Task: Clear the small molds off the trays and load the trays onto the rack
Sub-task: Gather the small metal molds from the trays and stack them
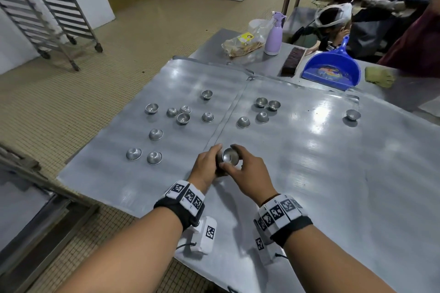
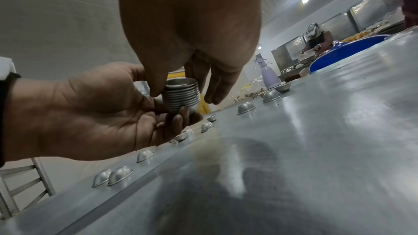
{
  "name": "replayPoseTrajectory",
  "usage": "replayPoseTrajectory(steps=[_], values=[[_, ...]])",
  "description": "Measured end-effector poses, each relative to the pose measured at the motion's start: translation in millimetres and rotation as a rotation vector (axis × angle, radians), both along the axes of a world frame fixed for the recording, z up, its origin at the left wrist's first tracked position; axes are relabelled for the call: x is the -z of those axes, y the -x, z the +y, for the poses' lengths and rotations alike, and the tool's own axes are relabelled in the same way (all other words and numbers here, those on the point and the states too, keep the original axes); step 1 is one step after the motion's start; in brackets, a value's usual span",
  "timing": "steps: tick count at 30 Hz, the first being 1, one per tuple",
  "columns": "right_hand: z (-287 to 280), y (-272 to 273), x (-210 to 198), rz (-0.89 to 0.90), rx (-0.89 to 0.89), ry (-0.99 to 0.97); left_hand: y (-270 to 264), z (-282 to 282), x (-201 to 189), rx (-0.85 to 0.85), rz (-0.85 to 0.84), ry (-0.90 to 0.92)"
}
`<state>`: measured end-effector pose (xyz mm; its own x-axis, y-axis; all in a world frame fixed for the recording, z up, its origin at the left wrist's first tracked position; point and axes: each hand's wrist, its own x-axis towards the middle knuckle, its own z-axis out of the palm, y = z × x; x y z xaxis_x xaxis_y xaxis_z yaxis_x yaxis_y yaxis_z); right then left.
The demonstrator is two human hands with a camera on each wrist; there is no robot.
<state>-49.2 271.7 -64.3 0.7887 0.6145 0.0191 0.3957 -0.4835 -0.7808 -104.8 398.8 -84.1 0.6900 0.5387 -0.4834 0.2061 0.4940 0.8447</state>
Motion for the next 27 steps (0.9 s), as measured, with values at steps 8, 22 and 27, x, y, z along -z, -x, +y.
replayPoseTrajectory(steps=[8,22,27], values=[[-0.3,-35.2,7.1,0.102,-0.046,-0.025,-12.3,-0.8,-3.9,-0.065,0.033,-0.049],[39.5,-143.4,21.7,0.000,0.126,0.328,-30.3,50.1,10.0,0.044,0.176,-0.267],[75.8,-153.0,27.2,-0.023,0.097,0.402,-34.4,76.7,13.0,0.168,0.178,-0.273]])
